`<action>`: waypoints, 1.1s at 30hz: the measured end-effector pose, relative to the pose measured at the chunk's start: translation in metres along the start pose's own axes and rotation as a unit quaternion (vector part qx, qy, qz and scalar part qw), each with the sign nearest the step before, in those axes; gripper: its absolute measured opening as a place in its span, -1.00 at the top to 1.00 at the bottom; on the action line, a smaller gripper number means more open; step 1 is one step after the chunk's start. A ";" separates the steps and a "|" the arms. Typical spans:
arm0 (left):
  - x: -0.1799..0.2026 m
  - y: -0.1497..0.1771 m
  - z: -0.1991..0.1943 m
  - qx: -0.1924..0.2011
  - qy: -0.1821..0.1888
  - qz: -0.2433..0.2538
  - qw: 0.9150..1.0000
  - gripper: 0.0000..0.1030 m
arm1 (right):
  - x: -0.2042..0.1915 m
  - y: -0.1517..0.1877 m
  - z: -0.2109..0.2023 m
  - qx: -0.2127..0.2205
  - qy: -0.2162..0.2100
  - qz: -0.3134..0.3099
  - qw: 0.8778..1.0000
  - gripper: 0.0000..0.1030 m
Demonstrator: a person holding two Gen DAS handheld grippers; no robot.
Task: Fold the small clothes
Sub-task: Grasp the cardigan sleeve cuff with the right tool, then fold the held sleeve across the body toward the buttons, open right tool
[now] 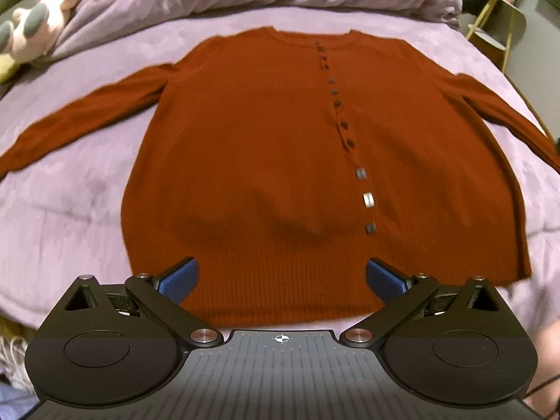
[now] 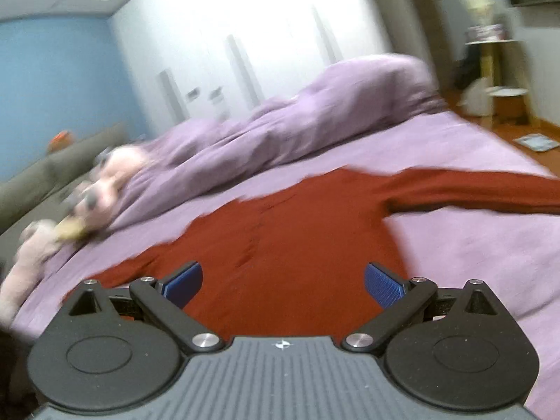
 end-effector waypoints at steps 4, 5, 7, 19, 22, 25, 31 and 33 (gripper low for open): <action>0.002 -0.023 0.021 0.025 0.001 -0.008 1.000 -1.00 | 0.097 -0.025 0.018 0.038 0.104 0.108 0.988 -0.83; 0.001 -0.028 0.028 0.029 0.000 -0.013 1.000 -1.00 | 0.125 -0.030 0.020 0.052 0.126 0.144 0.980 -0.61; 0.000 -0.035 0.039 0.038 -0.005 -0.022 0.999 -1.00 | 0.177 -0.030 0.024 0.068 0.162 0.219 0.960 -0.02; -0.018 -0.034 0.094 0.012 -0.046 -0.039 0.998 -1.00 | 0.324 0.010 0.040 0.134 0.268 0.450 0.841 0.29; -0.022 -0.027 0.099 -0.002 -0.043 -0.044 0.998 -1.00 | 0.326 0.006 0.036 0.136 0.274 0.458 0.834 0.29; -0.025 -0.024 0.101 -0.001 -0.035 -0.056 0.998 -1.00 | 0.329 -0.004 0.040 0.121 0.297 0.437 0.840 0.50; -0.028 -0.019 0.103 0.003 -0.013 -0.053 0.998 -1.00 | 0.315 -0.042 0.054 0.082 0.335 0.323 0.881 0.84; -0.029 -0.015 0.104 0.006 0.001 -0.051 0.999 -1.00 | 0.271 -0.076 0.062 0.101 0.276 0.265 0.918 0.85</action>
Point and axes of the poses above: each gripper's, at about its wrist camera, not at the fingertips, and z roughly the way its jaws point, x to its right, y to its underside, the point moved 8 cm from there along z, roughly the way its jaws point, and after that the axes turned 12 degrees about x, right-handed, at the moved point
